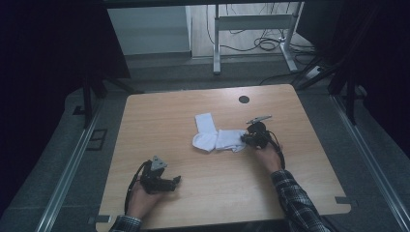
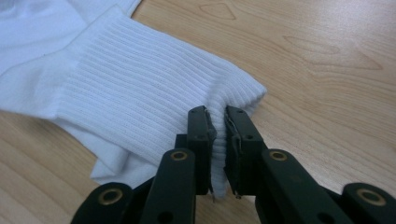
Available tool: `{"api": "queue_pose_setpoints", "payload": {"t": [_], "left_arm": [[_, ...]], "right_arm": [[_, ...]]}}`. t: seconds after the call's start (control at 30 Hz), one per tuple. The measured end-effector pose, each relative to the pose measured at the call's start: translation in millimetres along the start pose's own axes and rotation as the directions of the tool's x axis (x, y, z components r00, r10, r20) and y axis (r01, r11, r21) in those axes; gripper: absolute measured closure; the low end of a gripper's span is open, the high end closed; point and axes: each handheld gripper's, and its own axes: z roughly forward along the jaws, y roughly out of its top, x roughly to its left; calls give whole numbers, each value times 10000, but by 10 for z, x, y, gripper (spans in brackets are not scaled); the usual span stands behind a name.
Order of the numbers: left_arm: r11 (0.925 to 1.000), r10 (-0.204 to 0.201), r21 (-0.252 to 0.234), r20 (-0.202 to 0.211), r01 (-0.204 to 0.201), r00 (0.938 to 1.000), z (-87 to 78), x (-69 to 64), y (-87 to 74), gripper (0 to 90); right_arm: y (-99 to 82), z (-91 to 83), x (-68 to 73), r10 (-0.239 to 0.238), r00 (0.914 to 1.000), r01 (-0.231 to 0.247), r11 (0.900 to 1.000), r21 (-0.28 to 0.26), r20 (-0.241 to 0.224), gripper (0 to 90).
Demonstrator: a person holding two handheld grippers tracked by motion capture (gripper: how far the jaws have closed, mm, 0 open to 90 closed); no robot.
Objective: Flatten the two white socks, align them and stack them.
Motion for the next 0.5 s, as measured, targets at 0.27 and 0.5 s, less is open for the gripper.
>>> {"api": "queue_pose_setpoints", "payload": {"t": [0.27, 0.5], "left_arm": [[10000, 10, 22, -11, -10, 10000, -1, 0, 1, 116], [10000, 73, 29, -24, -73, 10000, -1, 3, 3, 115]], "right_arm": [[149, -302, 100, -286, 9990, 268, 9982, -535, -333, 801], [347, -588, 268, -554, 9959, 463, 9912, -1238, -713, 812]]}}
